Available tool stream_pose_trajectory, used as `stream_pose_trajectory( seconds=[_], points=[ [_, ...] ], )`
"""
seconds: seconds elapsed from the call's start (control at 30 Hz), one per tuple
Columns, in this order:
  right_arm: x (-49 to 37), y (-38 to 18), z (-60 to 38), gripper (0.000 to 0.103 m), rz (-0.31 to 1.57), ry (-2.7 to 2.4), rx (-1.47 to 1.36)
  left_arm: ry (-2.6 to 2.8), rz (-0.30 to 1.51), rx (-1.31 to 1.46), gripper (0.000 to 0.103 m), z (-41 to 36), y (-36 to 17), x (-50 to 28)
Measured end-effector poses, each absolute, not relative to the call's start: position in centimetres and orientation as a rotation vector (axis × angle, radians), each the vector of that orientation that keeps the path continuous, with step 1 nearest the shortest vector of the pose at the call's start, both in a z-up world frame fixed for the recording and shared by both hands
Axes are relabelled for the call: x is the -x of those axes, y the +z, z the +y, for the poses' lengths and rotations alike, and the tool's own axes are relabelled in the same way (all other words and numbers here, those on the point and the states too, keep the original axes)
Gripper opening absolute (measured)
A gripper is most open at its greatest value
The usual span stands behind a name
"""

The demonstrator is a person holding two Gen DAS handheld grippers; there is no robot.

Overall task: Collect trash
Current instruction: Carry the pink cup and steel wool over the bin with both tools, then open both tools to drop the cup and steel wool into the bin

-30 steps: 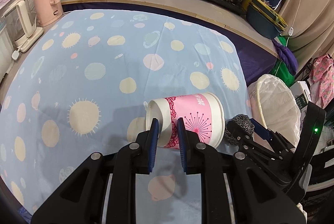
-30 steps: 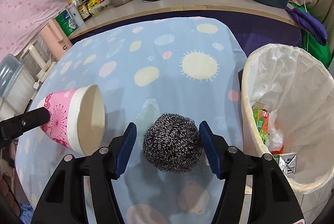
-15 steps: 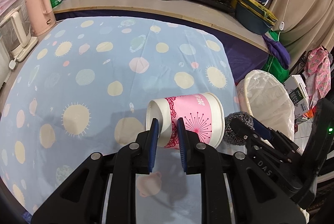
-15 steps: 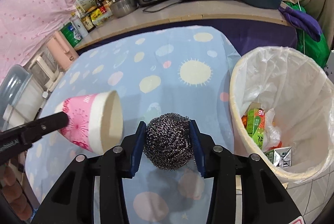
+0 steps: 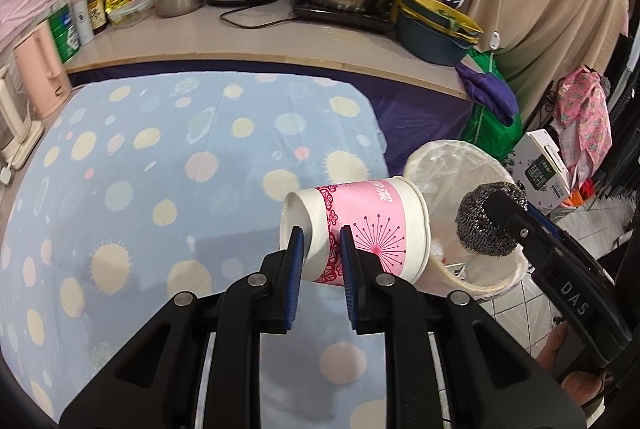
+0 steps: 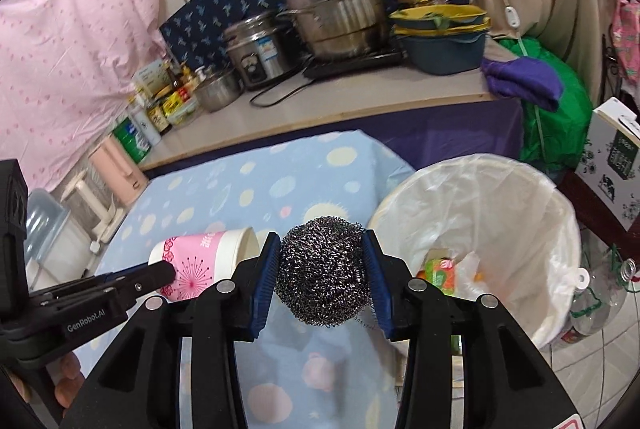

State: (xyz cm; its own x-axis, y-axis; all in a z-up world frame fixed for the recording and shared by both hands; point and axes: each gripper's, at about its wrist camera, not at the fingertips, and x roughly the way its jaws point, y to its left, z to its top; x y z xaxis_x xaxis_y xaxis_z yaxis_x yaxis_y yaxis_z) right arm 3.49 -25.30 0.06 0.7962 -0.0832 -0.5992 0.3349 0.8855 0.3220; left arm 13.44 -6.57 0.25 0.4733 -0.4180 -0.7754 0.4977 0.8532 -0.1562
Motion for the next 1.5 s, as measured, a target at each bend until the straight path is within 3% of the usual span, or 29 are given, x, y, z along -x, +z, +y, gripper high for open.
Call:
stream_pose_trajectory(
  seconds=[0.73, 1.5],
  points=[
    [0.2, -1.9, -34.6, 0.040, 0.574, -0.412, -0.547, -0.709, 0.871, -0.234, 0.018, -19.1, 0.3, -10.6],
    [-1.6, -3.3, -37.2, 0.042, 0.594, -0.438, -0.568, -0.709, 0.891, -0.281, 0.019, -23.5, -1.4, -11.2]
  ],
)
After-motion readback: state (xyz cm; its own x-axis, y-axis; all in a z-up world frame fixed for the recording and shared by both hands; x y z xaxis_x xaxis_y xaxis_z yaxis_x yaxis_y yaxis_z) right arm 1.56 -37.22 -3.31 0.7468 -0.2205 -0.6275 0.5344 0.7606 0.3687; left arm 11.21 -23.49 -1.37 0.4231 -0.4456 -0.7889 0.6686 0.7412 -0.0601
